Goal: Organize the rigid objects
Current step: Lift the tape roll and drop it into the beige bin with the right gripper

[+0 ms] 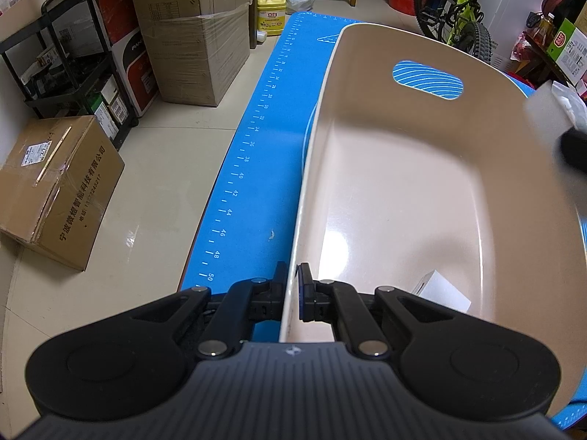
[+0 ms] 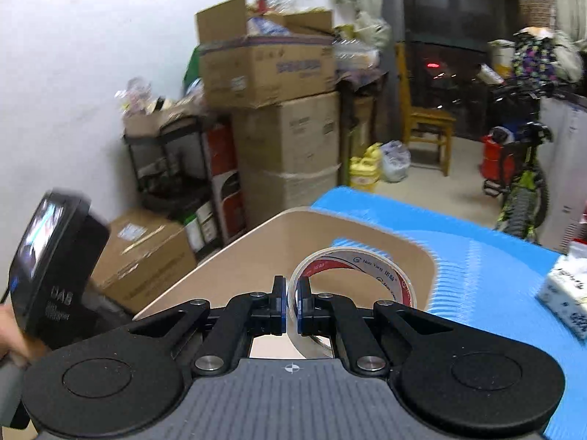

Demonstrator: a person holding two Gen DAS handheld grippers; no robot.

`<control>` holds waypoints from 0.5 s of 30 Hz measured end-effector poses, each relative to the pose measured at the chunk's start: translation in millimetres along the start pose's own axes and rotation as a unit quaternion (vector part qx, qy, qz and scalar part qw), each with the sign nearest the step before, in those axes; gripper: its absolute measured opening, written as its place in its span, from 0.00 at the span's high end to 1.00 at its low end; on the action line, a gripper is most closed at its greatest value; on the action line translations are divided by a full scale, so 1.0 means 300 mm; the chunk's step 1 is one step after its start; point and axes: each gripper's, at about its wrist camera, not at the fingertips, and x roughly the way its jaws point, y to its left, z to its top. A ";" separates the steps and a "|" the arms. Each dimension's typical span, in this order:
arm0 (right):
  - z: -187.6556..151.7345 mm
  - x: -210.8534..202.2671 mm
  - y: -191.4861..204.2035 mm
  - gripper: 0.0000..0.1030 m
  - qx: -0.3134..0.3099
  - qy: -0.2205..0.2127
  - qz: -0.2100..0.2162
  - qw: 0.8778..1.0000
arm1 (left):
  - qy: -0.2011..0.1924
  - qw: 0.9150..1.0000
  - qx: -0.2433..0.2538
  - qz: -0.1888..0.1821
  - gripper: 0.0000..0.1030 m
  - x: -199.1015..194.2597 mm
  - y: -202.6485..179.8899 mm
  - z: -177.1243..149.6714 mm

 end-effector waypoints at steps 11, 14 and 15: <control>-0.119 0.205 0.085 0.81 0.003 0.135 0.014 0.991 | 0.000 1.000 0.001 0.001 0.93 0.001 0.001 0.002; -0.144 0.224 0.086 0.79 0.001 0.150 0.011 0.989 | 0.000 1.000 0.001 0.001 0.93 0.001 0.000 0.002; -0.144 0.220 0.085 0.78 0.001 0.147 0.010 0.989 | 0.000 1.000 0.001 0.001 0.93 0.001 0.000 0.002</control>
